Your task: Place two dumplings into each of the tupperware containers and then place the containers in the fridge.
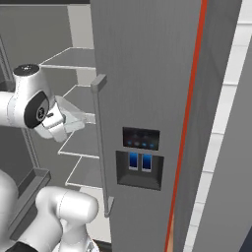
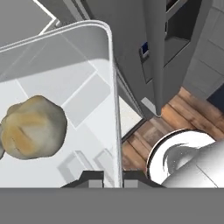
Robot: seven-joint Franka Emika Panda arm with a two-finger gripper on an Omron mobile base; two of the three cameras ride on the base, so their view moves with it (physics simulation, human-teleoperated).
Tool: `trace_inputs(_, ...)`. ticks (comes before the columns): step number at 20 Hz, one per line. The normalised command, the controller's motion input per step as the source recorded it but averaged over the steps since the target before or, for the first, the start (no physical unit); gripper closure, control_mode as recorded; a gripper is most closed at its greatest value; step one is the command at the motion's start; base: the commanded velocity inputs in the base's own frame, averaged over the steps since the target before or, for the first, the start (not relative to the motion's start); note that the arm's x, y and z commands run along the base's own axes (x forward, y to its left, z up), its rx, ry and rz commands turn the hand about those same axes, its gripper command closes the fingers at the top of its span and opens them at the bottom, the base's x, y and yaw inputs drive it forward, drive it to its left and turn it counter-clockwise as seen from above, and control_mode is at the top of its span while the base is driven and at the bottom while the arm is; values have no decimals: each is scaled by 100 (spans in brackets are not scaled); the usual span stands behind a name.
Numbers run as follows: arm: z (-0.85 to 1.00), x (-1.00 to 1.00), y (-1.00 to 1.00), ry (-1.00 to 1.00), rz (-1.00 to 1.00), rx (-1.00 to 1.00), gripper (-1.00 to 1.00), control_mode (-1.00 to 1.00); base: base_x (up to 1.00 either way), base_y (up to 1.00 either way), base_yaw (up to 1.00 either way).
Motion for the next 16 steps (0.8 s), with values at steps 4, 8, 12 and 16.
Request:
trace_inputs(4, -4, 55, 5, -14, -7, 7, 100, -100, 0, 0, 0)
trace_inputs(8, -8, 70, -10, -4, -1, 15, 100, -100, 0, 0, 0)
trace_inputs(12, -3, 46, 0, 0, 0, 11, 100, -100, 0, 0, 0)
trace_inputs(16, 0, 55, 15, 0, 0, 1, 100, -100, 0, 0, 0)
